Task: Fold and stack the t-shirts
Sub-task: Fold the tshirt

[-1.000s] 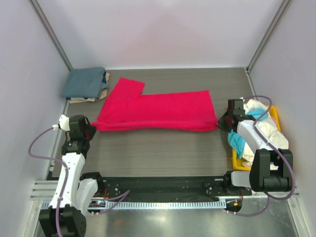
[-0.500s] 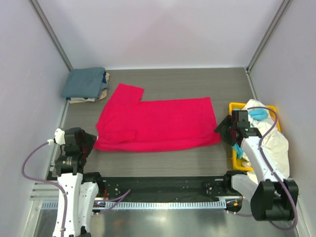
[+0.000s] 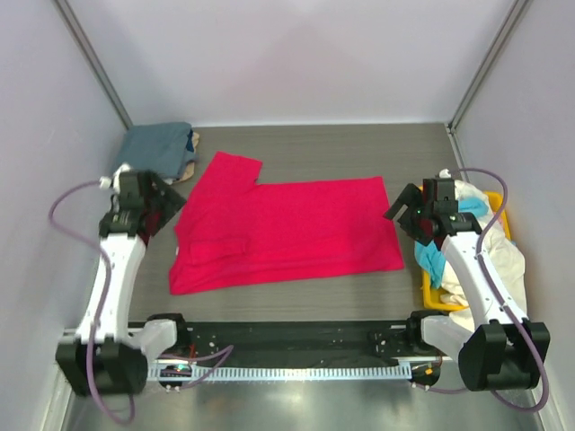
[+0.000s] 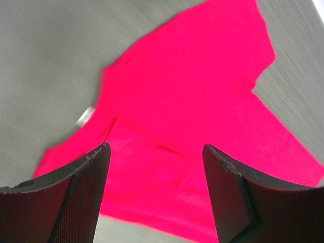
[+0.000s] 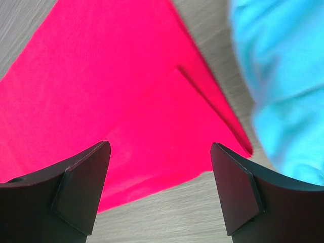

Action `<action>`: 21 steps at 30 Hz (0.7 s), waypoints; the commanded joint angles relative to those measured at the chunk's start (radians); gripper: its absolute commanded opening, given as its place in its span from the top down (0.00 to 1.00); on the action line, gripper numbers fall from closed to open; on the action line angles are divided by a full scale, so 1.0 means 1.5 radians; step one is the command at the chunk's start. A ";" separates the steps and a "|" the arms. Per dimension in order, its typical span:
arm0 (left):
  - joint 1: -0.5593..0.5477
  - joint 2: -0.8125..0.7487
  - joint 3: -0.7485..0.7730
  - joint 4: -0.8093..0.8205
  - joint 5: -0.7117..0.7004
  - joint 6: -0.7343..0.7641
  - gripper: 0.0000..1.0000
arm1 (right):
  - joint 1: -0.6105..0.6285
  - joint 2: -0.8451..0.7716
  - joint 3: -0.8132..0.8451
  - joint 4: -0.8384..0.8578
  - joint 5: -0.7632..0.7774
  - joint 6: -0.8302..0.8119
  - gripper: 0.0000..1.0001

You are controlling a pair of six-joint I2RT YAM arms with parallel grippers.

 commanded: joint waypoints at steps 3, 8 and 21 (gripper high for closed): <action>-0.097 0.238 0.209 0.094 -0.034 0.122 0.26 | 0.042 0.025 0.061 0.032 -0.028 -0.035 0.14; -0.108 0.447 0.376 0.130 0.000 0.176 0.28 | 0.048 0.010 0.050 0.024 -0.024 -0.056 0.14; -0.107 0.817 0.720 0.049 0.033 0.255 0.32 | 0.049 -0.021 0.030 0.008 -0.045 -0.085 0.14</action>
